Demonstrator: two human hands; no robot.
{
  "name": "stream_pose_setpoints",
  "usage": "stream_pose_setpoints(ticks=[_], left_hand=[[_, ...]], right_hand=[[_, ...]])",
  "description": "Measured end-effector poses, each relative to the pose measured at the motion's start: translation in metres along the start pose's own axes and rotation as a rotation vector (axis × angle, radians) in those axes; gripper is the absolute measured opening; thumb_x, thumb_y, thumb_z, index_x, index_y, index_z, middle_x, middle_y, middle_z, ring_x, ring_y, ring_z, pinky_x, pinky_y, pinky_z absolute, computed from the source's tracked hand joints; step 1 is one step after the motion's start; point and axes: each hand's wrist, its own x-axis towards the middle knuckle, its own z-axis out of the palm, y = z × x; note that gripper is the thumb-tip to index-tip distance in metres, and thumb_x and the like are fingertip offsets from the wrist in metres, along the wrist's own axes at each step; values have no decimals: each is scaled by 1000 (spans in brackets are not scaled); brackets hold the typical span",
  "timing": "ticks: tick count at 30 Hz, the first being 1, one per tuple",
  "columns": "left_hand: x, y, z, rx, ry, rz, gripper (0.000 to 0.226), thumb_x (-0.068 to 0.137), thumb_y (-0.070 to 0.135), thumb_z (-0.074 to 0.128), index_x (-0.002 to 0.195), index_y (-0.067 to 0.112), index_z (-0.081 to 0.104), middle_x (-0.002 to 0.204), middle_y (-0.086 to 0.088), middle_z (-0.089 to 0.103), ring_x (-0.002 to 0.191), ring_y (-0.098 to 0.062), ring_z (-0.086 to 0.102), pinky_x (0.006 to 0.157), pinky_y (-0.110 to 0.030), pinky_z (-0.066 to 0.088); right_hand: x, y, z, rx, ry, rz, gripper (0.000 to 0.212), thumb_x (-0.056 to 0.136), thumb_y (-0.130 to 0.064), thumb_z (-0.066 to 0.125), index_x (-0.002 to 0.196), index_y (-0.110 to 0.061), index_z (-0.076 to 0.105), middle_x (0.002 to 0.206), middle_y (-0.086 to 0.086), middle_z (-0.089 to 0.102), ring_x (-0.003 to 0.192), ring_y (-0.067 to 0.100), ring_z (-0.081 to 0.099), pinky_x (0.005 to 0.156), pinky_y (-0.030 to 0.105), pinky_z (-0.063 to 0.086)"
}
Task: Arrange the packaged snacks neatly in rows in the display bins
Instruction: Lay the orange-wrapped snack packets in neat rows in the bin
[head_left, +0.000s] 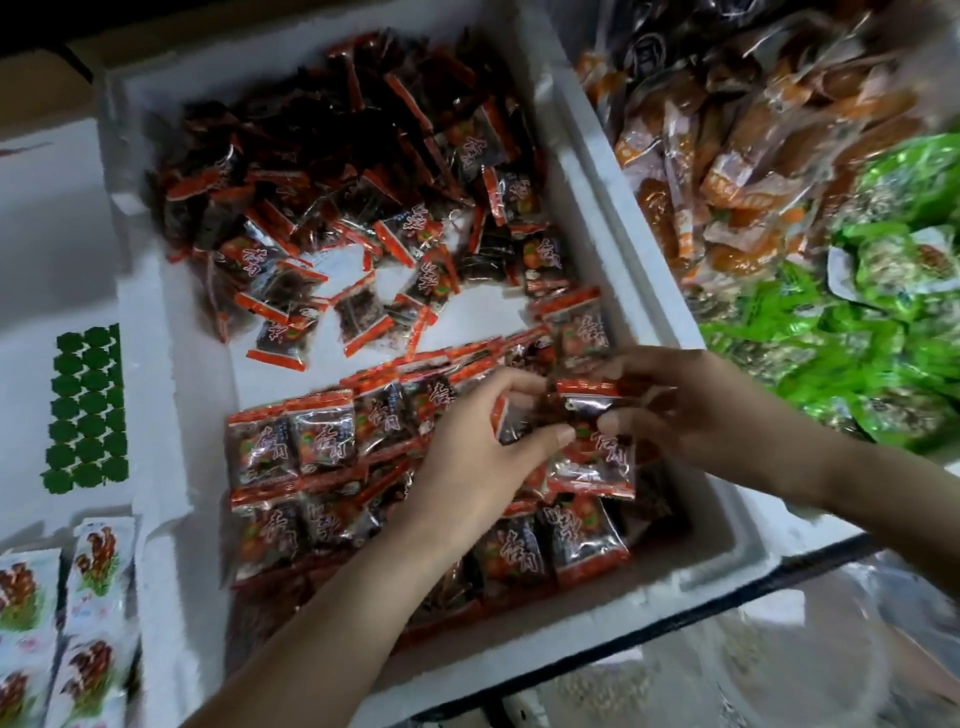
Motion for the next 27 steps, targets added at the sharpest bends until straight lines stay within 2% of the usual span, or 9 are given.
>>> stream_pose_setpoints(ticks=[3,6,8,11,14,18,22,24,27], left_hand=[[0,2,2,-91,70,-72,18,89,25,61,108,24,58,95,15,60,76,18,56,57,-2,42],[2,-1,3,-96,97,-163,22,91,34,57,112,25,56,99,15,55,66,21,52,54,-1,41],[2,0,4,-159,88,-238,26,91,37,58,114,27,54,100,14,56,77,10,57,69,-14,46],[1,0,11,-216,55,-313,32,89,29,62,119,27,52,100,9,60,94,-11,62,96,-38,44],[-1,0,16,-179,13,-297,45,88,21,64,129,30,47,110,10,60,102,-9,61,100,-34,39],[-7,-1,18,-105,-37,-237,59,87,19,66,135,41,40,123,24,42,113,6,40,102,-18,28],[-10,-6,17,-83,-23,-203,68,84,20,70,140,38,37,127,26,33,119,6,27,99,-21,20],[-11,-11,15,-136,-37,-194,65,82,19,70,138,34,40,138,17,40,124,-3,41,100,-25,35],[-10,-14,14,-167,-84,-171,57,82,15,68,133,27,47,121,1,61,97,-13,67,84,-33,56]], right_hand=[[-10,13,-9,-226,42,-29,17,83,-18,69,98,-23,64,90,-9,64,78,8,61,71,23,45],[-18,20,-8,-478,-127,-34,25,89,-21,61,114,-19,62,108,-4,63,98,16,61,82,22,42],[-22,19,0,-651,-188,-90,25,87,-26,64,111,-24,62,107,-4,64,101,16,61,87,26,44],[-23,28,11,-918,-133,-252,33,49,-19,87,75,-25,67,65,-6,65,68,13,64,65,25,46],[-28,40,15,-1047,-122,-324,24,50,-9,73,68,-23,66,56,-6,61,67,18,61,69,29,34],[-31,41,19,-1082,-78,-324,26,69,-12,45,75,-19,69,69,-1,63,75,22,63,69,32,41],[-33,42,20,-933,-21,-283,36,61,-8,72,97,-16,67,83,2,64,81,23,63,67,32,47],[-35,34,18,-656,-7,-220,39,73,-14,76,109,-16,62,94,1,64,87,21,63,72,30,50],[-34,12,17,-118,17,-55,41,88,-33,57,126,-19,51,108,-10,56,92,-1,55,79,5,40]])
